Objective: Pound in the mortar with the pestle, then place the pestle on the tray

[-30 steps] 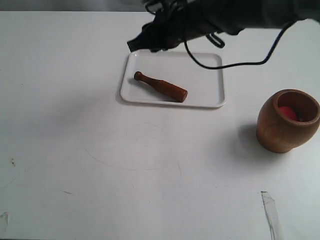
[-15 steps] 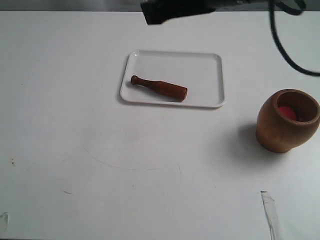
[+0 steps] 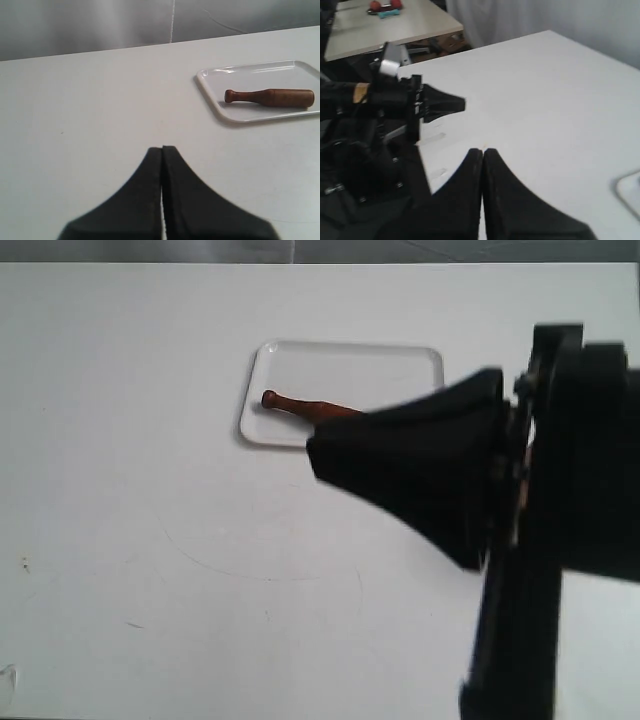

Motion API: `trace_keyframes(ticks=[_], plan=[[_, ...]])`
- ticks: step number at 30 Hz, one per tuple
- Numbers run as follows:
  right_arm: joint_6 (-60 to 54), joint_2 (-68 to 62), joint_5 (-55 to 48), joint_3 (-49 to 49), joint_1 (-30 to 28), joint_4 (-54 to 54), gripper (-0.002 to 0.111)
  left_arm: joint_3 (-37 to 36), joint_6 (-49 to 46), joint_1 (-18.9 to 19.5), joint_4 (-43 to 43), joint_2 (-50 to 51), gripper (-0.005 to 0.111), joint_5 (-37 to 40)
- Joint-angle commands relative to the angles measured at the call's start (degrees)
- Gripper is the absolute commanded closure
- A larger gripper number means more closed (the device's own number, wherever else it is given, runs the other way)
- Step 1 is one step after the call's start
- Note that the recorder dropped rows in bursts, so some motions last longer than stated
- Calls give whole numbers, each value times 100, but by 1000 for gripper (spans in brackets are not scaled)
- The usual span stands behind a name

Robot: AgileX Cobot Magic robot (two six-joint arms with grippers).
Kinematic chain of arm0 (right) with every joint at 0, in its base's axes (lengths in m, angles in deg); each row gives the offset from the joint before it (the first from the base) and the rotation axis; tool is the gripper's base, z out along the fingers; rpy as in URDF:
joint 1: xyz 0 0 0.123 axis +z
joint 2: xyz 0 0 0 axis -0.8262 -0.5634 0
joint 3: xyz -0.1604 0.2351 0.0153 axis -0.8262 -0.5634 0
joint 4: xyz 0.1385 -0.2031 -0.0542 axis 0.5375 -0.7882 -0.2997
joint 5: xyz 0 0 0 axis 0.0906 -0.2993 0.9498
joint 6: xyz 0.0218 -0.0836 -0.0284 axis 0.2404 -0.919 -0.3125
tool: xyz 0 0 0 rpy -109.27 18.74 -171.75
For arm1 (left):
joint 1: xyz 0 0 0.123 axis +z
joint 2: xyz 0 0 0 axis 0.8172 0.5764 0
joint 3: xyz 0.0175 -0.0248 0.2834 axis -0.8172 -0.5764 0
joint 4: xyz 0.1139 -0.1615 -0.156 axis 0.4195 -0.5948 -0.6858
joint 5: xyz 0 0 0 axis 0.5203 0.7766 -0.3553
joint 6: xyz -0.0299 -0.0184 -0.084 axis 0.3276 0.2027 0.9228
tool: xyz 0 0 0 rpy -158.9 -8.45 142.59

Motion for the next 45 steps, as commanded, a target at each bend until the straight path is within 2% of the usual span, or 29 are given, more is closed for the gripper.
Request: trace_keyframes(ticks=[1, 9, 18, 20, 24, 28, 33, 41, 45], plan=[[31, 207, -487, -211, 179, 493, 108, -3, 47, -44, -42, -7, 107, -17], [48, 259, -615, -211, 179, 493, 108, -3, 47, -44, -42, -7, 107, -17], [23, 402, -298, -211, 41, -508, 108, -3, 47, -44, -42, -7, 107, -17], [23, 584, -298, -211, -368, -461, 108, -3, 47, -44, -42, -7, 107, -17], [23, 1236, -285, -383, -1547, -148, 108, -3, 47, -44, -42, -7, 107, -17], [23, 2150, -235, -987, -2712, -89, 108, -3, 47, -44, -42, -7, 107, -17], [23, 3295, 189, -1983, -3856, -47, 108, -3, 47, -44, -42, -7, 107, -17], [44, 4465, 646, -2855, -5226, 124, 108, -3, 47, -44, -42, -7, 107, -17], [29, 4723, 658, -2978, -5633, 143, 108, -3, 47, -44, -42, -7, 107, -17]])
